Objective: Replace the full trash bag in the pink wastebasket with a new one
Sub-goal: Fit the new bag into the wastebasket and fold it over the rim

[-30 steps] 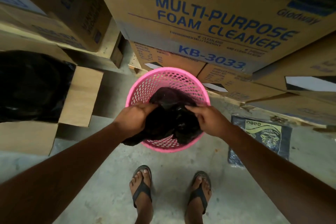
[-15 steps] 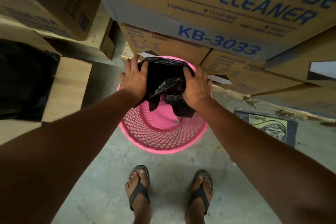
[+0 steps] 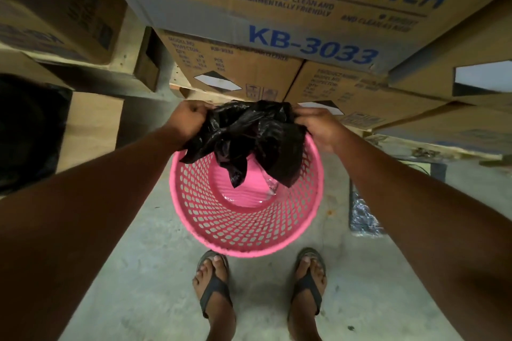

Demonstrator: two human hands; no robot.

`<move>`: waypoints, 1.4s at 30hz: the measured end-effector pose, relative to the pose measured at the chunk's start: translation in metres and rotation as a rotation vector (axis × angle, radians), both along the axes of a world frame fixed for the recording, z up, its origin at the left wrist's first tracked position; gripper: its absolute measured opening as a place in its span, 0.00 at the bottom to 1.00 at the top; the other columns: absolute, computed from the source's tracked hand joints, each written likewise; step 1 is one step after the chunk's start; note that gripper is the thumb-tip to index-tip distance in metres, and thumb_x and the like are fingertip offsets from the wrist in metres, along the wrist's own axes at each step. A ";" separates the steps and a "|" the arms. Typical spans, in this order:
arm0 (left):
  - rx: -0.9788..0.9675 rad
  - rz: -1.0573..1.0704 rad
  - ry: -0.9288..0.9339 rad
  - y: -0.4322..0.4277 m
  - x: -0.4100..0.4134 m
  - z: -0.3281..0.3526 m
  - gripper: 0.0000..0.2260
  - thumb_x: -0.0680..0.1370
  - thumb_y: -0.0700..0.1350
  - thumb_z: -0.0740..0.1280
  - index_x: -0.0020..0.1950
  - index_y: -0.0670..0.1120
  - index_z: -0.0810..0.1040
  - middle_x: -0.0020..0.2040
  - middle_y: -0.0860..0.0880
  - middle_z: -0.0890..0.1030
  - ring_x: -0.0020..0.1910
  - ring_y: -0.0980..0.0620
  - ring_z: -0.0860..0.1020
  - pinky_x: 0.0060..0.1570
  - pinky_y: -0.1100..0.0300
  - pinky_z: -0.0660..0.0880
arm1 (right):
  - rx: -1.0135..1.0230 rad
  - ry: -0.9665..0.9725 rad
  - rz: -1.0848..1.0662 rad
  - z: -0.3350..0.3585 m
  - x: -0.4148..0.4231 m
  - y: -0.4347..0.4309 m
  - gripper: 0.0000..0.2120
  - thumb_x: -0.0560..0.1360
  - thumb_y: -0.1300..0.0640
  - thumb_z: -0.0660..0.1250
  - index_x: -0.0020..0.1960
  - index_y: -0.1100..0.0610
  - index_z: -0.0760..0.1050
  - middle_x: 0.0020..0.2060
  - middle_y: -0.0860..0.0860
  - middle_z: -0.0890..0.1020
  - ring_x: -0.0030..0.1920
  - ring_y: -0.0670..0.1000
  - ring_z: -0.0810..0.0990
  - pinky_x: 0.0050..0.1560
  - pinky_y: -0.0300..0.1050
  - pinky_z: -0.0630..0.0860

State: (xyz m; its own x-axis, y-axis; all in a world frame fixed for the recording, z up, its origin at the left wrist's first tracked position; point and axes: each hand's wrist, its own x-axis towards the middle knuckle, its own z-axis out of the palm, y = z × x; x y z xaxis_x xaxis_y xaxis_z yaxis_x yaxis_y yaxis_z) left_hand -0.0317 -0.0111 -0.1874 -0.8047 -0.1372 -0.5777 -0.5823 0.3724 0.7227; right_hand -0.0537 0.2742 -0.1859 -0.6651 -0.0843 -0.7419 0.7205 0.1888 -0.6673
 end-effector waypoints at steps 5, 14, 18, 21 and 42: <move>-0.297 0.143 0.253 -0.008 0.017 0.006 0.10 0.77 0.40 0.67 0.58 0.46 0.77 0.56 0.48 0.79 0.57 0.49 0.76 0.62 0.52 0.73 | 0.001 0.026 -0.128 -0.009 0.021 0.018 0.13 0.73 0.57 0.75 0.56 0.60 0.84 0.47 0.56 0.88 0.47 0.55 0.86 0.54 0.49 0.82; -0.786 -0.818 0.188 0.008 0.056 0.008 0.53 0.69 0.65 0.69 0.79 0.44 0.40 0.80 0.44 0.48 0.77 0.41 0.56 0.68 0.39 0.64 | 0.668 0.908 0.696 0.007 0.042 -0.006 0.34 0.80 0.35 0.52 0.77 0.56 0.60 0.72 0.57 0.73 0.71 0.57 0.72 0.70 0.60 0.70; -0.712 -0.754 0.090 -0.010 0.055 0.002 0.56 0.68 0.67 0.69 0.77 0.49 0.32 0.77 0.41 0.58 0.70 0.37 0.69 0.63 0.37 0.69 | 0.814 0.508 0.878 -0.004 0.055 0.005 0.47 0.75 0.29 0.55 0.80 0.55 0.40 0.77 0.57 0.63 0.76 0.59 0.65 0.72 0.73 0.57; -0.676 -0.715 0.094 -0.019 0.057 0.004 0.48 0.73 0.72 0.57 0.78 0.49 0.33 0.79 0.40 0.54 0.75 0.37 0.60 0.68 0.35 0.63 | 0.731 0.290 0.859 -0.002 0.050 0.027 0.42 0.79 0.41 0.59 0.80 0.51 0.36 0.77 0.58 0.63 0.76 0.61 0.64 0.73 0.75 0.51; -0.876 -0.690 0.327 -0.011 0.122 0.050 0.34 0.80 0.64 0.47 0.78 0.43 0.54 0.78 0.41 0.61 0.76 0.41 0.58 0.68 0.36 0.61 | 0.746 0.919 0.516 0.051 0.083 0.008 0.22 0.78 0.58 0.57 0.70 0.61 0.71 0.69 0.60 0.74 0.71 0.60 0.72 0.69 0.63 0.69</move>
